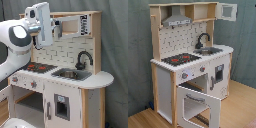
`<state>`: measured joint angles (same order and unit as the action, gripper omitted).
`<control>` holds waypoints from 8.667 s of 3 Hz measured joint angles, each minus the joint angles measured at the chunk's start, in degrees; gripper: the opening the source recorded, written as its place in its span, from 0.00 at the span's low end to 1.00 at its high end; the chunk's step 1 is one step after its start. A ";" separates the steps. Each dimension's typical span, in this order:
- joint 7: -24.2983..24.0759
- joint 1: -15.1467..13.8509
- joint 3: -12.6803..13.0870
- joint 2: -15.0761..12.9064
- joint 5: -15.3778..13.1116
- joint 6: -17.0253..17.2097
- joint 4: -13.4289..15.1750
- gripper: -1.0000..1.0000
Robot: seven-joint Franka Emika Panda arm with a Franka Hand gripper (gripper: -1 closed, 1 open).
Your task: Play with the kitchen
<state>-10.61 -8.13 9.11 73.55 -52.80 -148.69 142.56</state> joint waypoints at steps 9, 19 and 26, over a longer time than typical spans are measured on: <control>2.47 0.31 3.53 -30.17 0.07 -22.29 -9.79 0.00; 1.02 -2.14 21.79 -60.41 -6.93 -1.82 -43.17 0.00; -9.67 -2.15 23.60 -39.04 -6.84 5.95 -25.42 1.00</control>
<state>-20.28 -10.28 32.71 34.51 -59.64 -142.74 117.14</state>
